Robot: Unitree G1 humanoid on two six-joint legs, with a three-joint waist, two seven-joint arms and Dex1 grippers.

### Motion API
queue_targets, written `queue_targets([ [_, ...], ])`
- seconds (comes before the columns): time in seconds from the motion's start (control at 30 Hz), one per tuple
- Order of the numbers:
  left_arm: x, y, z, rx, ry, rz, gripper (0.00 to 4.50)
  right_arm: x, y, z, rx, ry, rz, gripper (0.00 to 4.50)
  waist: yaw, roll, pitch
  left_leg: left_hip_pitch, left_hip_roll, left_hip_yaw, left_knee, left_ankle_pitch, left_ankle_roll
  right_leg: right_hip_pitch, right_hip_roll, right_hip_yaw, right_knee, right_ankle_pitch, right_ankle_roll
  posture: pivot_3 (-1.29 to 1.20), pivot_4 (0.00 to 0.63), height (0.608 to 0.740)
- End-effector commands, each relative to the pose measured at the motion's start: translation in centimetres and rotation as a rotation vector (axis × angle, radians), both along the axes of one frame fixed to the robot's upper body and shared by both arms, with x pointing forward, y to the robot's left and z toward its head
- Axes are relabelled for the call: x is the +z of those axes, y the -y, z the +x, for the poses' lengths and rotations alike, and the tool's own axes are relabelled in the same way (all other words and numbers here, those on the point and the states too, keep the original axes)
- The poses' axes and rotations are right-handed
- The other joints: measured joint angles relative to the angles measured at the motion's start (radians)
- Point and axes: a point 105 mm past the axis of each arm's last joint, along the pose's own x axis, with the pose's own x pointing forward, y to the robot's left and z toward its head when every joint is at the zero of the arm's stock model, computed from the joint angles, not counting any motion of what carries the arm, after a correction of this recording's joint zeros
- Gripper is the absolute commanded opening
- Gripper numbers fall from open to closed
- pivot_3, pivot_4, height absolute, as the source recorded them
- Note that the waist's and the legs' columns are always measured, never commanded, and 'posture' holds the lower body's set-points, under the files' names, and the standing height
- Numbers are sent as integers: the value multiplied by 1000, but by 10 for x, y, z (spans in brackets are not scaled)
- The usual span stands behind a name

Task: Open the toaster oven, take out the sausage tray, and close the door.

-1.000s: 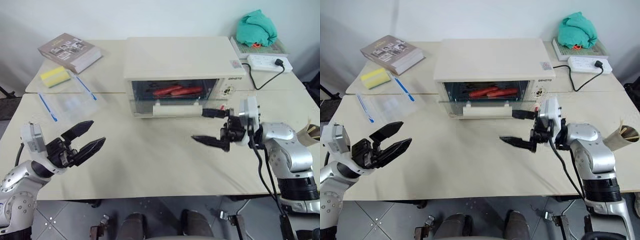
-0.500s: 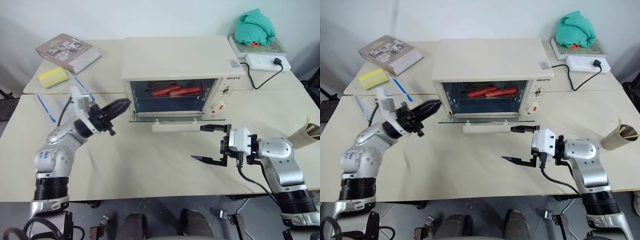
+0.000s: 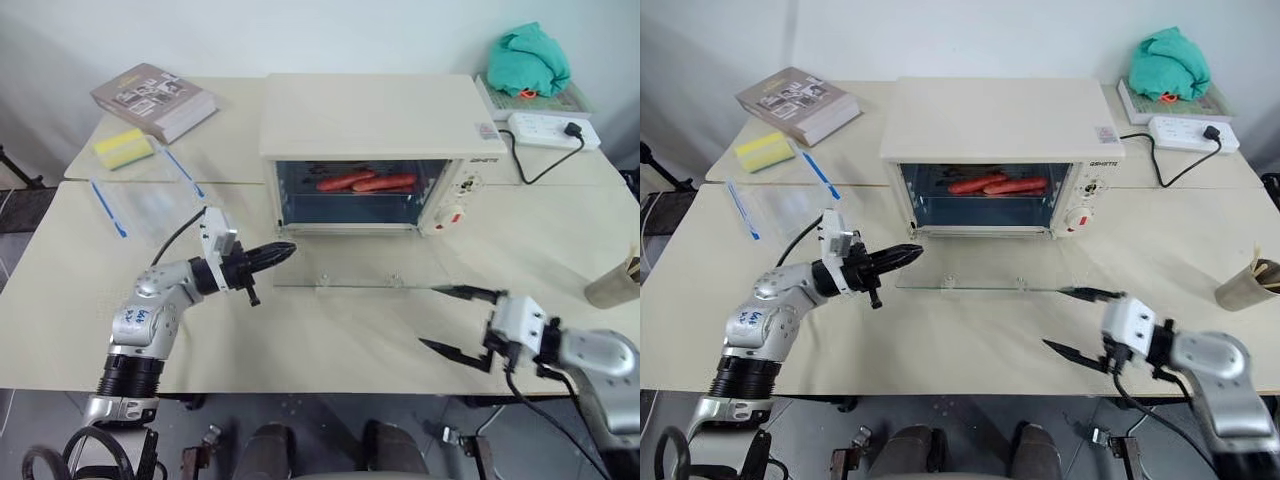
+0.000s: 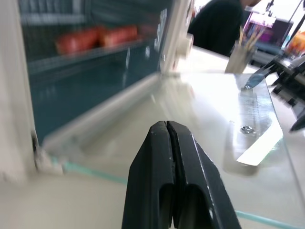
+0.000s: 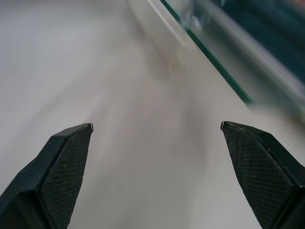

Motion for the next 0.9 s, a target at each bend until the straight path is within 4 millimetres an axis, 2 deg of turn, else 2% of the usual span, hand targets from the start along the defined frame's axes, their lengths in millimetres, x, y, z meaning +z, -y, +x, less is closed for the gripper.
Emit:
queue_targets([
  [0.03,-5,0,-2,-7,15,20,18,11,23,-2,-92,84,-65,4500,-2,0,0,0,0,0,0,0,0,0,0,0,0,0,0,0,150,740],
  [0.13,-17,-3,-3,-3,-10,45,18,29,20,11,-143,201,-69,4500,-15,0,0,2,0,2,1,0,0,0,0,3,1,0,-1,0,150,740],
  [0.3,-29,-8,-4,4,-40,77,18,62,-20,45,-145,390,-60,4500,-29,0,0,2,1,2,1,1,0,-1,0,3,3,1,-2,0,150,740],
  [0.43,-37,-14,-7,14,-34,111,783,73,-56,70,-151,436,-90,4500,-29,0,0,2,2,2,2,1,0,-1,0,2,3,1,-2,0,150,740],
  [0.5,-27,-15,-10,28,4,47,1341,82,-87,78,-70,497,-75,4500,-28,0,0,1,1,1,2,1,0,-1,0,2,3,1,-2,0,150,740],
  [0.6,-11,-23,-19,43,72,-42,2149,91,-117,93,-26,574,-85,4500,-32,0,0,1,2,2,3,1,0,-1,0,2,4,1,-2,0,150,740],
  [0.73,-1,-48,-37,130,159,-87,3323,86,-142,118,-34,698,-239,4500,-38,0,0,0,2,0,2,1,0,-2,0,2,5,1,-2,0,150,740],
  [0.83,2,-63,-47,209,197,-96,4223,78,-150,132,-55,746,-362,4500,-37,0,0,0,2,-1,1,1,-1,-3,0,1,5,1,-2,0,150,740],
  [0.87,3,-69,-51,233,202,-104,4468,77,-153,136,-68,757,-386,4500,-37,0,0,0,2,-1,1,1,-1,-3,0,1,5,1,-2,0,150,740],
  [0.9,4,-76,-54,267,206,-114,4468,79,-156,140,-92,772,-388,4500,-36,0,0,0,2,-1,1,1,-1,-3,0,1,5,1,-2,0,150,740],
])
